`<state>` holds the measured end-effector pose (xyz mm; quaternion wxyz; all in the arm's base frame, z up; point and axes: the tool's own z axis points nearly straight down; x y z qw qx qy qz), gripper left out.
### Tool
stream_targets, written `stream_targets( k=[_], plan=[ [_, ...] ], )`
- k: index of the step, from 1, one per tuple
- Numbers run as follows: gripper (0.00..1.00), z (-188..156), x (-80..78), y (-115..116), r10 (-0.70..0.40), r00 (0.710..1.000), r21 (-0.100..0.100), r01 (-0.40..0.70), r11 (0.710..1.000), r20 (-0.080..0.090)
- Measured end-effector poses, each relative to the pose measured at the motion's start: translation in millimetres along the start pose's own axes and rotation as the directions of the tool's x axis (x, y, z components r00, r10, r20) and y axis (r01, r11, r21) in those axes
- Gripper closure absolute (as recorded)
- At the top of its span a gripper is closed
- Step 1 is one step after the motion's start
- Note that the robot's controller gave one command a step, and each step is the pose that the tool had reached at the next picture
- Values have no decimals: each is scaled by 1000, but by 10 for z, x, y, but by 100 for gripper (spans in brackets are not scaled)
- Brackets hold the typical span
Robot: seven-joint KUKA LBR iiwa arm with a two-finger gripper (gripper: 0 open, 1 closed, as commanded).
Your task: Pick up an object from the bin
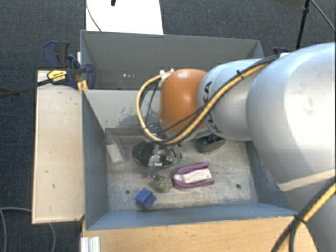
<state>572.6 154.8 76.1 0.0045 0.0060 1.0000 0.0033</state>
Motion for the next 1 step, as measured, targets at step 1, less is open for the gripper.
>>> stream_targets(
  k=[1],
  plan=[
    [100, -1507, -20, 149, -23, 1000, 3, 23, 1000, 0]
  ],
)
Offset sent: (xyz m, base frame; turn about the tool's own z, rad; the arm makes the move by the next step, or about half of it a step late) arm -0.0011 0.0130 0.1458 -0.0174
